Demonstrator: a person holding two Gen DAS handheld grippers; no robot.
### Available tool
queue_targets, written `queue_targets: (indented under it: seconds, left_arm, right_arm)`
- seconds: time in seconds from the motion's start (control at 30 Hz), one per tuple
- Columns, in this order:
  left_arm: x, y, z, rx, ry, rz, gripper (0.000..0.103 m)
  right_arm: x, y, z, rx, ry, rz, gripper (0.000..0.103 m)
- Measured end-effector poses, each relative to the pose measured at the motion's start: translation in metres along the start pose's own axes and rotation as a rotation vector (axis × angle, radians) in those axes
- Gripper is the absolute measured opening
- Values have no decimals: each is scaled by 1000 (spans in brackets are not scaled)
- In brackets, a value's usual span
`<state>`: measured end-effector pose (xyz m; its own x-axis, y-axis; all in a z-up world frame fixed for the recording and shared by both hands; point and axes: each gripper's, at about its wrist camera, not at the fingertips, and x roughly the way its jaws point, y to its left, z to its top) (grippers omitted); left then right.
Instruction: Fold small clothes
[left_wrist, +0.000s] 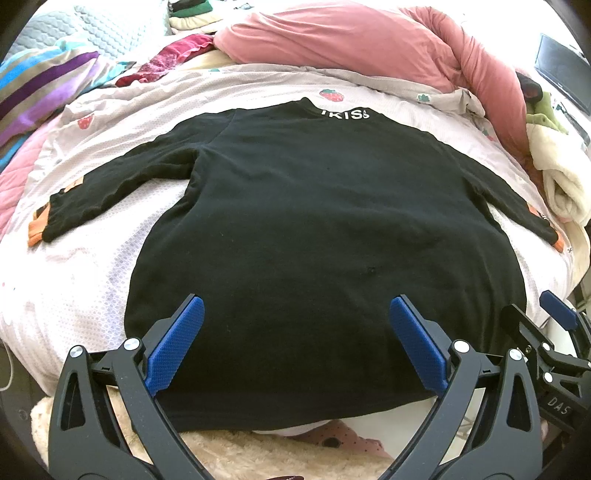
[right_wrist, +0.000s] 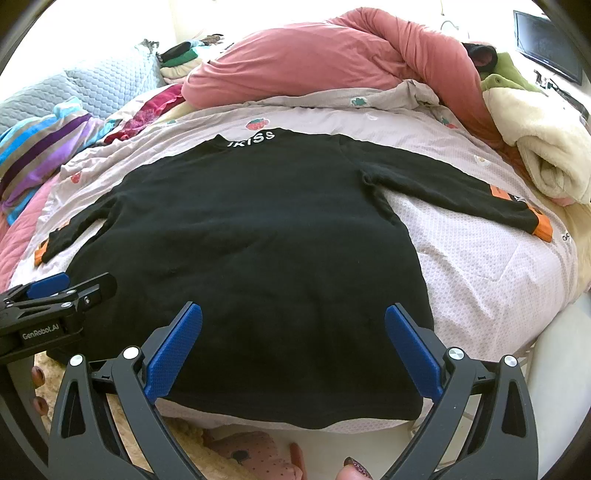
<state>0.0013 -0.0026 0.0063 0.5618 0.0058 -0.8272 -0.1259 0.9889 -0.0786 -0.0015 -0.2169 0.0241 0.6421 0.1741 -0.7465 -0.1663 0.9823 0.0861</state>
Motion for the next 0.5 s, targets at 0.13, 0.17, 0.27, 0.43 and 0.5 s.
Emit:
queue_targets:
  seconds: [0.13,0.17,0.27,0.43,0.5]
  left_arm:
    - [0,0,1,1,0,1,95]
    - [0,0,0,0,0,0,95]
    - [-1,0,1,-1,1,-1,95]
    - [-1,-1,1,-2,2,0,95]
    - [-1,-1,1,-2,1,-1,95]
  right_arm:
    - [-1,0,1,0,-3,0,99]
    - [-1,1,1,-1,-4,-1,99]
    - [-2,1,1,-1,-5,-1,99]
    - [-2,1,1,0,-4,-1,99]
    - [-2,1,1,-1,-6,0,99]
